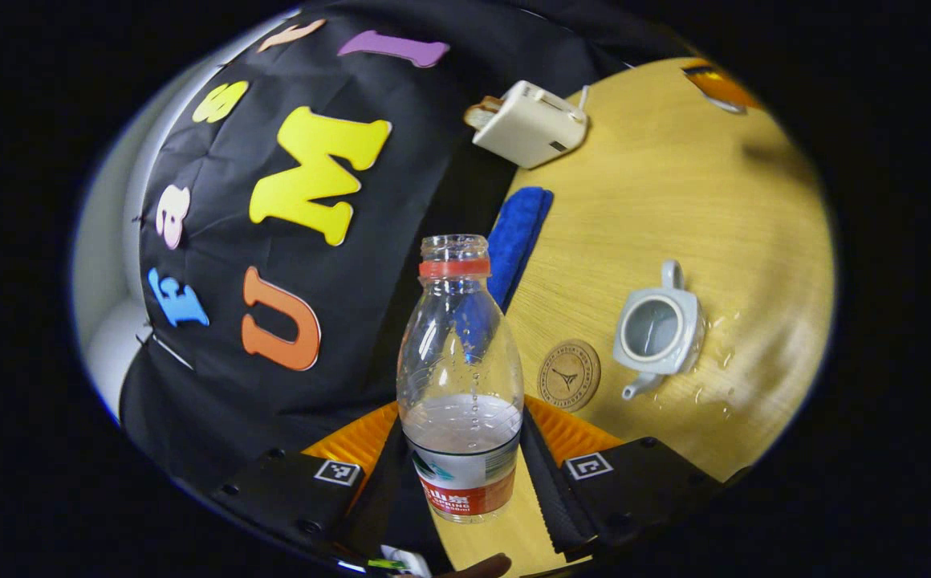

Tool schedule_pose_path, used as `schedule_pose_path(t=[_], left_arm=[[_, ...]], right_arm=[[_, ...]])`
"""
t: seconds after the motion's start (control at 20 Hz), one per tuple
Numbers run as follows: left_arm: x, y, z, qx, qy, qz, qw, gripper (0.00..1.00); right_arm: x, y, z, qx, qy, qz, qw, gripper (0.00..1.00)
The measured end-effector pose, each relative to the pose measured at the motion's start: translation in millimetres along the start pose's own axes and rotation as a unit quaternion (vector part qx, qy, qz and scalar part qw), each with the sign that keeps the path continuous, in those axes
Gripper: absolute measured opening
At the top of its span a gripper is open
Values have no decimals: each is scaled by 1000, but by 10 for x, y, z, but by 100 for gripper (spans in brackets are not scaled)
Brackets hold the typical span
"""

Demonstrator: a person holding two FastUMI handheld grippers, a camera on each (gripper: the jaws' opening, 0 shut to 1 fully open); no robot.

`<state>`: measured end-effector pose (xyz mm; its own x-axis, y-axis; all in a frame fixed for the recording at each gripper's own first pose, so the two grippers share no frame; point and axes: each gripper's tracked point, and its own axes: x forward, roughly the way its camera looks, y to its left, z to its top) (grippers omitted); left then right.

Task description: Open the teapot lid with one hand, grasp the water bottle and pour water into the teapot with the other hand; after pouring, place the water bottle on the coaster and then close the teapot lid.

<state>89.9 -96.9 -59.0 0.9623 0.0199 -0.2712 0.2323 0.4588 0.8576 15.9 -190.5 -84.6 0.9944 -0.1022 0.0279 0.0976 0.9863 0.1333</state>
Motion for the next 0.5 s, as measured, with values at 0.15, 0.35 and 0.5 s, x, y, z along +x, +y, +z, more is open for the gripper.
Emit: schedule_pose_path(t=[0.15,0.35,0.5], left_arm=[[103,-84,122,-112,-42,-13,993,77],[361,17,225,-234,-93,5,968,77],[603,-34,222,-328,-112,-3,938,77]], right_arm=[[-31,59,22,-7,-7,3,1000,4],[-64,104,84,8,-34,3,999,4],[-83,153,89,22,-46,6,999,4]])
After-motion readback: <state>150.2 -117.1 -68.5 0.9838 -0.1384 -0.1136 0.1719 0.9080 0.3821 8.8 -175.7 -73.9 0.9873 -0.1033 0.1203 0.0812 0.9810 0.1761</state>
